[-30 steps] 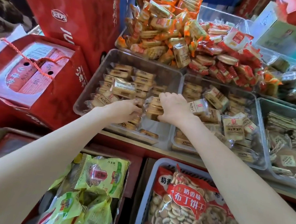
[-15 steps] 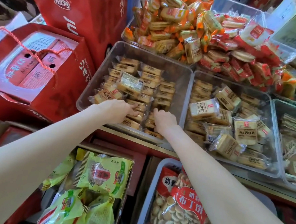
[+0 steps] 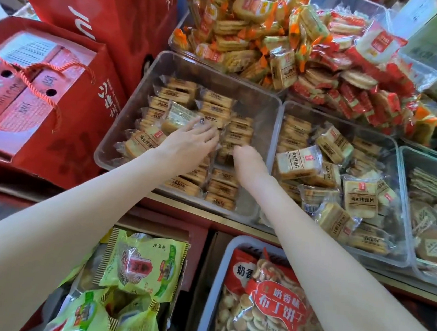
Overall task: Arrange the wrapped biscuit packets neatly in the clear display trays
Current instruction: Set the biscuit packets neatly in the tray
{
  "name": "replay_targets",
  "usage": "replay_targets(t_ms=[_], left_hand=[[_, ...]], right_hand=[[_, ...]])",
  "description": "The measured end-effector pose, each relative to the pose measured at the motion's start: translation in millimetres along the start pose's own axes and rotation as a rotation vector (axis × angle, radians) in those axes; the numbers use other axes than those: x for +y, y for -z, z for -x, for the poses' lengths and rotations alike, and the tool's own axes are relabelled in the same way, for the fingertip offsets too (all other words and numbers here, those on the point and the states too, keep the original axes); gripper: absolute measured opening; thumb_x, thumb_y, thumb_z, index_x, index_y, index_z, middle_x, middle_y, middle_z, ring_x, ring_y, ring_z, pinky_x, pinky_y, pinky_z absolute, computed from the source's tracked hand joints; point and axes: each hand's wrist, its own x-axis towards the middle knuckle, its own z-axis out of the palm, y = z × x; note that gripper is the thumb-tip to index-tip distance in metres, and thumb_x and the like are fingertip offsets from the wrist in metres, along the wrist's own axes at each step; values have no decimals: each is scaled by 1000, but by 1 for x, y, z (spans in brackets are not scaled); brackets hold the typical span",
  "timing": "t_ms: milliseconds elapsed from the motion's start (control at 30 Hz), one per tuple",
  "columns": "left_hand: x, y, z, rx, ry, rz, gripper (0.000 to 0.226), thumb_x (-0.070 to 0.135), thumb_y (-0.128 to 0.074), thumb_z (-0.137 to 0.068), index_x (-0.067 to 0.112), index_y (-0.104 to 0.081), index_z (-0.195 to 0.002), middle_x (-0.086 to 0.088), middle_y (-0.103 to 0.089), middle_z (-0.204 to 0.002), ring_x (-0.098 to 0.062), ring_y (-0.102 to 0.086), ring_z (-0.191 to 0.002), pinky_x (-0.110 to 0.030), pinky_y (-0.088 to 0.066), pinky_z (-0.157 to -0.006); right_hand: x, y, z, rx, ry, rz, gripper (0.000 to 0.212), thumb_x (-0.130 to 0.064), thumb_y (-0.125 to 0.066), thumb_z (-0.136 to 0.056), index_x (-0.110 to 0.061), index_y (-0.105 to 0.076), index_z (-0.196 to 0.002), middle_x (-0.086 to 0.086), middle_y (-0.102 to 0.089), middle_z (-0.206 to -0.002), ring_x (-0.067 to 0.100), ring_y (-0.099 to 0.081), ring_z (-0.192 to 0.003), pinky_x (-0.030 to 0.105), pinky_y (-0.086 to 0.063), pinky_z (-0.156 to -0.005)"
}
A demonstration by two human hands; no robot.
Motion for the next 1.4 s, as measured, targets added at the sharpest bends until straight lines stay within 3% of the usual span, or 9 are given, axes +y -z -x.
replay_targets(t_ms=[233,567,700,800,900,1000,1133,1300,1400], left_hand=[[-10,-9,-2,-122,48,-61,53,17,-27,-99,13,-13,-150,-6,-9,-158,-18,8,-146,-45,6,-116],[-16,-12,-4,-148,84,17,57,17,-33,-98,18,-12,-151,-2,-6,-159,-16,9,-145,-44,9,-115],[-12,-6,-6,-167,103,49,56,18,-36,-98,20,-15,-150,0,-9,-158,-16,7,-146,-44,8,-115],[-9,8,-6,-59,127,155,50,17,-38,-97,18,-30,-146,-5,-28,-154,-18,-12,-145,-42,5,-116],[2,36,0,246,267,679,42,14,-42,-97,14,-43,-140,-10,-55,-133,-24,-48,-125,-32,-17,-114],[13,62,13,385,268,1185,32,8,-49,-95,13,-61,-124,-7,-64,-120,-21,-62,-109,-29,-46,-97],[19,87,37,519,264,1568,16,13,-61,-90,12,-70,-103,-10,-72,-97,-12,-68,-83,-26,-56,-82],[23,118,56,523,237,1474,20,14,-74,-78,16,-72,-98,2,-72,-98,-5,-67,-86,-18,-52,-83],[27,131,64,498,180,1366,22,8,-74,-78,16,-71,-99,0,-70,-106,-7,-68,-90,-20,-53,-85]], right_hand=[[2,-8,-41,-27,-68,102,62,3,-53,-87,0,-26,-143,18,-27,-147,33,-33,-132,40,-39,-102],[2,2,-32,56,-50,307,63,-17,-70,-80,-3,-41,-133,16,-33,-139,35,-33,-129,47,-20,-112],[20,37,5,227,16,3,62,-16,-77,-74,-5,-40,-123,13,-33,-125,27,-48,-104,33,-42,-90],[35,58,40,229,48,-342,65,-16,-78,-73,-9,-41,-125,2,-30,-116,15,-41,-102,21,-36,-85],[46,69,62,164,43,-609,61,-16,-79,-74,-14,-45,-125,-2,-45,-117,11,-45,-106,21,-37,-88],[50,75,75,144,69,-842,57,-16,-81,-72,-25,-49,-118,-2,-53,-120,14,-50,-114,30,-39,-101],[50,89,95,103,141,-1082,57,-12,-80,-72,-26,-50,-118,-2,-58,-122,8,-58,-109,19,-47,-87],[56,104,116,86,188,-1220,60,-2,-76,-74,-19,-51,-126,3,-60,-123,14,-60,-113,29,-45,-96],[58,110,127,85,189,-1269,61,1,-73,-75,-16,-50,-128,5,-61,-122,17,-60,-113,28,-49,-89]])
